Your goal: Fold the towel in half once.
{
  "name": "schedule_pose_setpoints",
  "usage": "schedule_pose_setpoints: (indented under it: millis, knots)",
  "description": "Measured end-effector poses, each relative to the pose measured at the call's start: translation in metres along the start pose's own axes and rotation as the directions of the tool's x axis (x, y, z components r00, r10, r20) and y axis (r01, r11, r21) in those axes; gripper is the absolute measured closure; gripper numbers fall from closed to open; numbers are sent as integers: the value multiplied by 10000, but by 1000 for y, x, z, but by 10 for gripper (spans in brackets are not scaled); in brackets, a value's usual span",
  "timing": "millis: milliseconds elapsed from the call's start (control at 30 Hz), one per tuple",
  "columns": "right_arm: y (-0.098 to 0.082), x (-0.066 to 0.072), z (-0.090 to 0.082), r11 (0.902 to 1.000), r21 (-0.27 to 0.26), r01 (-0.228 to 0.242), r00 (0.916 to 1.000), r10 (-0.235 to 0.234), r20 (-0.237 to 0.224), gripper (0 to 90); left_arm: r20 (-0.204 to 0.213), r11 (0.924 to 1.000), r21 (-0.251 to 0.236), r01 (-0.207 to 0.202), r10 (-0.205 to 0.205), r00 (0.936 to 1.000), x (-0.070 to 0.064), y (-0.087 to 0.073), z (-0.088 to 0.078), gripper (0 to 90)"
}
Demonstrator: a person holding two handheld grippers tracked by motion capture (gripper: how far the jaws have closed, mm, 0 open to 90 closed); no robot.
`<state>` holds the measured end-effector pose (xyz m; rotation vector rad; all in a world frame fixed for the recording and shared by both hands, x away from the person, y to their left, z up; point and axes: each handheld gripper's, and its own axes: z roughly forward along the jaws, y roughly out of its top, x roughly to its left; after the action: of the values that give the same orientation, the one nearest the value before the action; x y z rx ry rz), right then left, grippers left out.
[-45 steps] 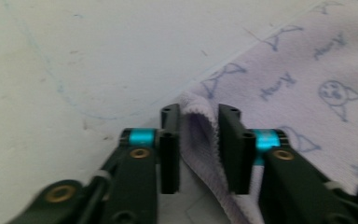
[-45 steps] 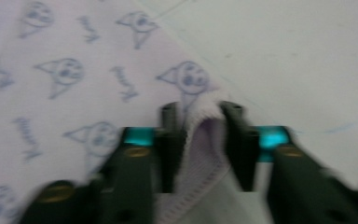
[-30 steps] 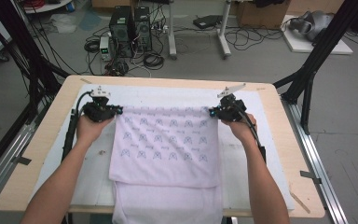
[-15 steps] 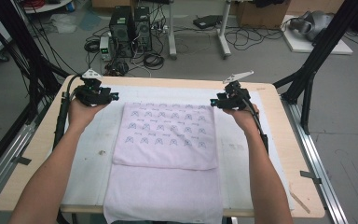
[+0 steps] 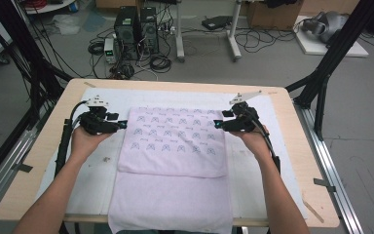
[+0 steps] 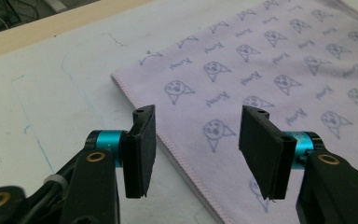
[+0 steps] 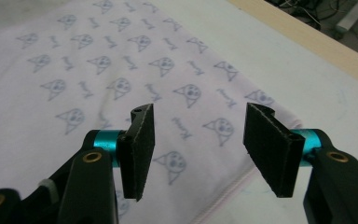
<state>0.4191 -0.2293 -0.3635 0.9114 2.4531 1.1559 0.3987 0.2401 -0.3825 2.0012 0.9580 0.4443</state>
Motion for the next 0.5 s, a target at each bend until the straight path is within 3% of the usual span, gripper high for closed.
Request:
schedule_pose_setpoints:
  millis: [167,500]
  knots:
    - [-14,14,-3,9998,-37,201,9997,-202,-124,417,280,9997,-254,-67,74,9996,-12,-12,-8,434]
    - [-39,33,-13,9994,-1,349,9993,-349,-97,412,204,9989,-215,-405,409,9990,-32,-37,-17,409]
